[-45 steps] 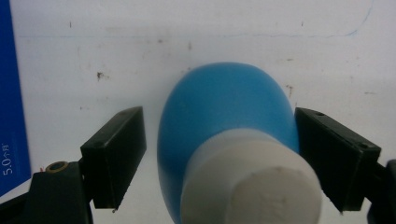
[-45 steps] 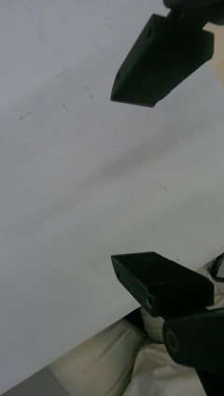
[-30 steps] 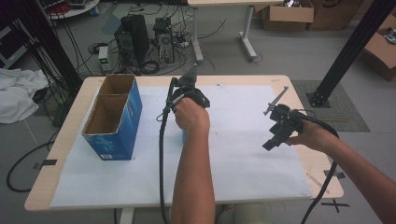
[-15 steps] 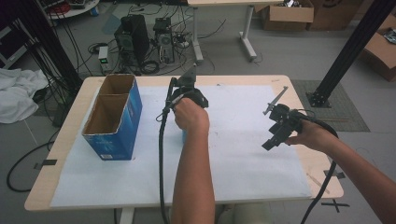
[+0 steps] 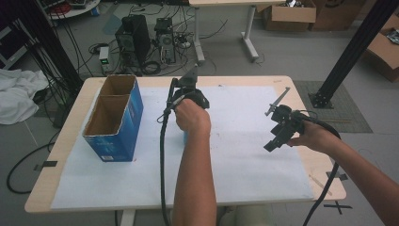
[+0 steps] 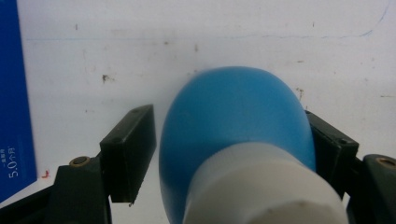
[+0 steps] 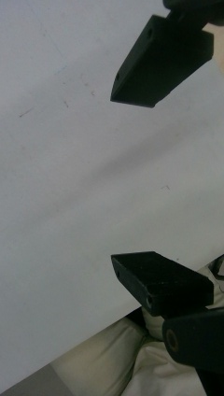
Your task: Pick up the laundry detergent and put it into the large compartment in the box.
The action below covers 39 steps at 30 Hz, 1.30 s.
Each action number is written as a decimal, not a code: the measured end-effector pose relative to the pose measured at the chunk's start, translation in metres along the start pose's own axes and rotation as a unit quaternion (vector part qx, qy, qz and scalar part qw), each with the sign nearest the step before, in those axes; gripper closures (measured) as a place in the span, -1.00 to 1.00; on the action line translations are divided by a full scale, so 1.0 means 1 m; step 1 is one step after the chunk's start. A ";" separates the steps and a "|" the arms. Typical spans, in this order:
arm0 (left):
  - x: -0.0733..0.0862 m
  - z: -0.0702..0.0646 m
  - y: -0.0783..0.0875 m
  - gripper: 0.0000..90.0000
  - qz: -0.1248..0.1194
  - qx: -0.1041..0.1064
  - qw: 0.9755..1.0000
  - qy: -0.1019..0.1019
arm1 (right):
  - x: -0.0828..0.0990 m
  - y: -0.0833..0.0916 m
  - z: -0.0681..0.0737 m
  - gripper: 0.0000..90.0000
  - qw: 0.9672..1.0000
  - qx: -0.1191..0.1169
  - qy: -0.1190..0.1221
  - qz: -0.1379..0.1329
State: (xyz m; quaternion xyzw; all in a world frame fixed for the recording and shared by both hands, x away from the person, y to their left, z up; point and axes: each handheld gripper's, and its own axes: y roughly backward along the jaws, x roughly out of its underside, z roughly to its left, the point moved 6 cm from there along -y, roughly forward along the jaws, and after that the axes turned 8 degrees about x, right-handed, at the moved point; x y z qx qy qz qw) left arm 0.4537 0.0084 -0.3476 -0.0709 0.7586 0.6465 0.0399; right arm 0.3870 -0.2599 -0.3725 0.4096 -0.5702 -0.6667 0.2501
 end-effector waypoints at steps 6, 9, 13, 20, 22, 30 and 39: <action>0.000 -0.001 0.000 -0.32 -0.003 0.002 1.000 -0.001 | 0.000 -0.001 0.000 -0.59 1.000 -0.001 0.000 -0.001; 0.000 -0.001 0.000 -0.30 -0.005 0.002 1.000 0.000 | 0.001 -0.001 0.000 -0.59 1.000 -0.001 0.000 0.000; 0.000 -0.002 0.000 -0.26 -0.006 0.006 1.000 0.000 | 0.001 0.000 -0.001 -0.59 1.000 -0.001 -0.002 -0.002; -0.001 -0.003 0.000 -0.20 -0.010 0.011 1.000 -0.001 | 0.001 -0.001 -0.001 -0.59 1.000 -0.003 -0.001 -0.003; -0.001 -0.003 0.001 -0.18 -0.007 0.014 1.000 -0.002 | 0.001 -0.001 -0.001 -0.59 1.000 -0.003 -0.001 -0.003; -0.001 -0.003 0.002 -0.17 -0.008 0.016 1.000 -0.003 | 0.001 0.000 -0.001 -0.59 1.000 -0.002 -0.003 -0.005; -0.004 0.002 0.017 -0.16 -0.017 0.027 1.000 -0.003 | 0.001 0.004 -0.002 -0.58 1.000 -0.002 -0.005 -0.009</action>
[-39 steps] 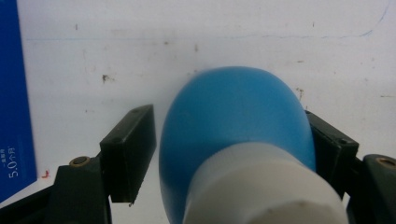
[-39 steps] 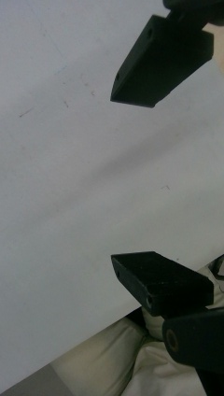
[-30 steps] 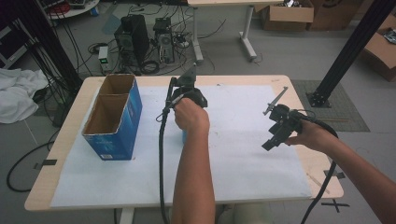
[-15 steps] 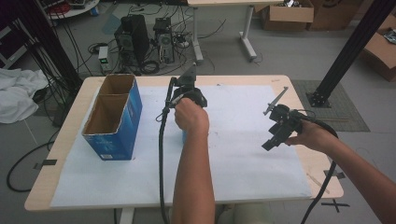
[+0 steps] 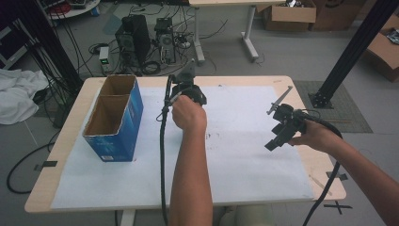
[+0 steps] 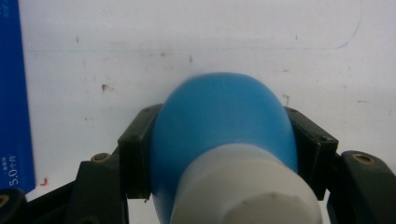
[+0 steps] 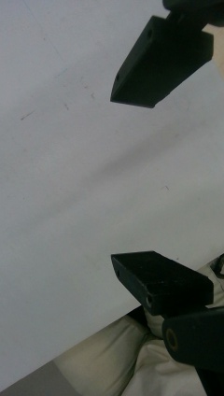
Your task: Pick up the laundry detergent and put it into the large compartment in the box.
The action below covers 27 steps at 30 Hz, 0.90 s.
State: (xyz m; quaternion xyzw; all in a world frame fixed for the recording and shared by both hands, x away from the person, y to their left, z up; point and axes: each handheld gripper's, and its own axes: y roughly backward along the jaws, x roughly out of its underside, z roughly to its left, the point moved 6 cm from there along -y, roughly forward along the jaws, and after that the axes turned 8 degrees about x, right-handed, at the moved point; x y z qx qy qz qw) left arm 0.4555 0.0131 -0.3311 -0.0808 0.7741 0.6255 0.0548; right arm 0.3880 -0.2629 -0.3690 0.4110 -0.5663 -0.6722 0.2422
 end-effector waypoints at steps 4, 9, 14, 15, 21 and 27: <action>-0.003 0.000 0.016 -0.16 -0.003 0.003 1.000 -0.013 | -0.001 0.001 0.000 -0.58 1.000 0.000 0.000 -0.003; -0.009 0.001 0.042 -0.16 -0.015 0.009 1.000 -0.023 | -0.001 0.002 0.002 -0.58 1.000 -0.001 0.002 -0.003; -0.013 0.006 0.073 -0.16 -0.026 0.010 0.999 -0.037 | -0.001 0.003 0.002 -0.58 1.000 0.001 0.004 -0.003; -0.014 0.006 0.077 -0.16 -0.027 0.011 0.999 -0.037 | -0.001 0.003 0.002 -0.58 1.000 0.001 0.005 -0.003; -0.022 0.018 0.130 -0.16 -0.045 0.022 0.998 -0.042 | -0.002 0.003 0.002 -0.58 1.000 0.000 0.003 0.001; -0.028 0.038 0.171 -0.16 -0.059 0.024 0.997 -0.047 | -0.004 0.001 0.001 -0.58 1.000 -0.002 0.002 0.002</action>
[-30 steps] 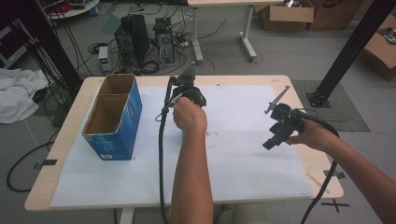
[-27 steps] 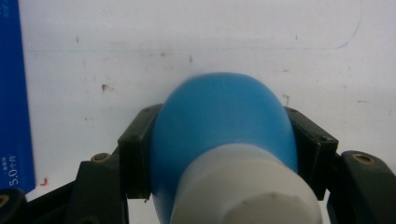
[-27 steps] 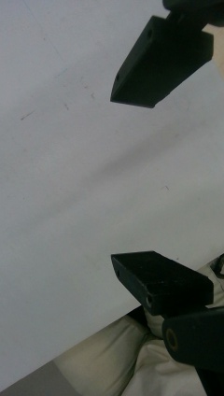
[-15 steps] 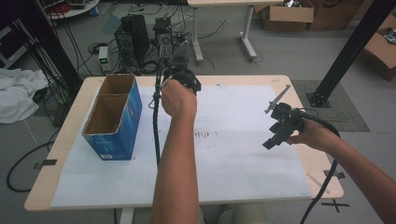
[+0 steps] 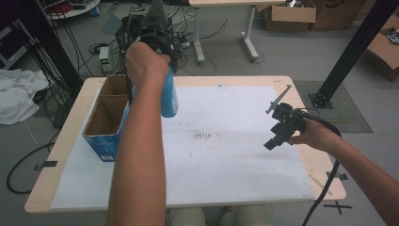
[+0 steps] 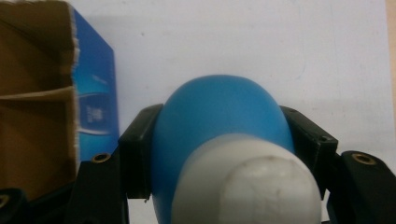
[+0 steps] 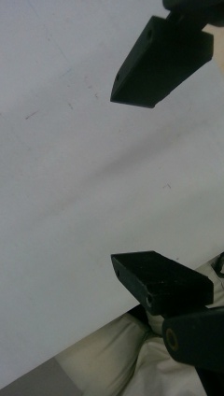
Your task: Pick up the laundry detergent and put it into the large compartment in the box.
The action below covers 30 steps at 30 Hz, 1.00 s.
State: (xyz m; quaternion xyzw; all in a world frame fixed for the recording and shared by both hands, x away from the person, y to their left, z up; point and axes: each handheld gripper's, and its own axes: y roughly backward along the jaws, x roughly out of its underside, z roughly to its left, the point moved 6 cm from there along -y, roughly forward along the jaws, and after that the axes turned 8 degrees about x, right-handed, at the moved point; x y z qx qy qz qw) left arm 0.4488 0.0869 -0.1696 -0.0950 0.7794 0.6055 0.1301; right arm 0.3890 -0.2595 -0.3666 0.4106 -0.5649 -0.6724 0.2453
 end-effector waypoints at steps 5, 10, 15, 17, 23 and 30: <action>-0.002 0.019 0.022 -0.16 -0.011 -0.006 1.000 -0.007 | -0.002 -0.001 0.000 -0.58 1.000 -0.002 0.001 0.002; -0.001 0.045 0.035 -0.16 -0.013 -0.007 1.000 -0.010 | -0.003 -0.002 0.000 -0.58 1.000 -0.003 -0.001 0.003; 0.003 0.069 0.041 -0.16 -0.006 -0.022 1.000 -0.021 | -0.004 -0.003 -0.003 -0.58 1.000 -0.002 -0.004 0.006; 0.004 0.078 0.045 -0.16 -0.008 -0.024 0.999 -0.024 | -0.006 -0.003 -0.003 -0.58 1.000 -0.002 -0.006 0.005; 0.006 0.099 0.059 -0.16 -0.016 -0.027 0.999 -0.032 | -0.011 -0.004 -0.004 -0.58 1.000 -0.001 -0.005 0.009; 0.008 0.117 0.062 -0.16 -0.015 -0.045 0.998 -0.041 | -0.015 -0.005 -0.004 -0.58 1.000 -0.003 -0.010 0.010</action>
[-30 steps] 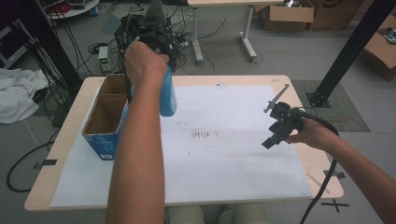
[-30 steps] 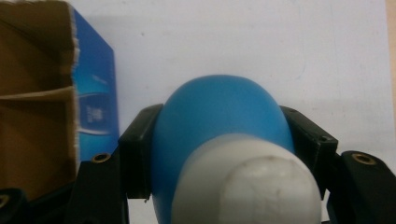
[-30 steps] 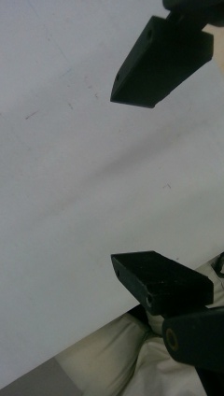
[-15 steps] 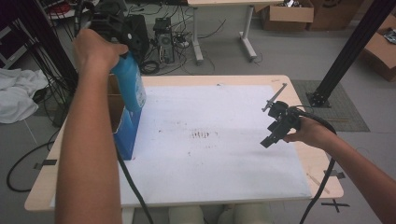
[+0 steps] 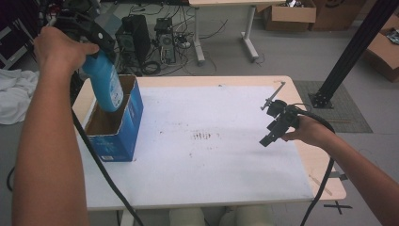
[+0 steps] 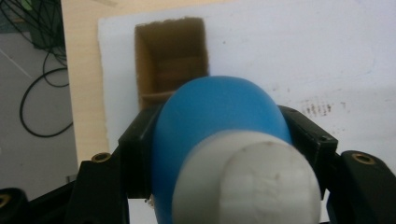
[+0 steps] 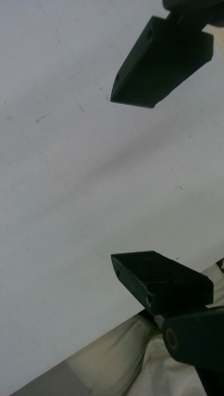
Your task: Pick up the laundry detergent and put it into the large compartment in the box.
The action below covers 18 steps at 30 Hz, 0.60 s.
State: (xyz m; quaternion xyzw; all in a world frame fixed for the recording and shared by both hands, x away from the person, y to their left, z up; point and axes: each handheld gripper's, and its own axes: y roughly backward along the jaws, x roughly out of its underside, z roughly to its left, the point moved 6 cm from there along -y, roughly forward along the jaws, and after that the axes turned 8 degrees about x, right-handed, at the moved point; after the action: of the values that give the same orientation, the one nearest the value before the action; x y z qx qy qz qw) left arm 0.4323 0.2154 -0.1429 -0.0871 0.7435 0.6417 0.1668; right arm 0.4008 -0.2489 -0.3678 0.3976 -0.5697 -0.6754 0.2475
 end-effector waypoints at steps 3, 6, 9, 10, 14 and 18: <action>0.004 0.006 -0.006 -0.16 0.005 -0.001 1.000 -0.004 | 0.000 -0.001 -0.001 -0.58 1.000 0.001 0.000 0.002; 0.008 0.013 -0.014 -0.16 0.011 -0.003 1.000 -0.005 | 0.000 -0.001 -0.001 -0.58 1.000 0.001 -0.004 0.003; 0.012 0.017 -0.021 -0.16 0.015 -0.005 1.000 -0.003 | 0.000 -0.001 -0.001 -0.58 1.000 0.001 -0.003 0.002; 0.013 0.018 -0.023 -0.16 0.014 -0.006 1.000 -0.002 | 0.000 -0.001 0.000 -0.58 1.000 0.001 -0.003 0.003; 0.019 0.022 -0.033 -0.16 0.016 -0.005 1.000 0.000 | -0.001 -0.001 0.000 -0.58 1.000 0.001 -0.002 0.001; 0.026 0.027 -0.050 -0.16 0.015 -0.010 1.000 -0.002 | -0.001 -0.002 0.001 -0.58 1.000 0.000 -0.001 0.002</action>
State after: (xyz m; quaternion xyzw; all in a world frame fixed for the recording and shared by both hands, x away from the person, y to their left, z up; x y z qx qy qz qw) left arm 0.4292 0.2364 -0.2018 -0.0764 0.7380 0.6515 0.1582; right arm 0.4009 -0.2475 -0.3695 0.3954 -0.5712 -0.6752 0.2480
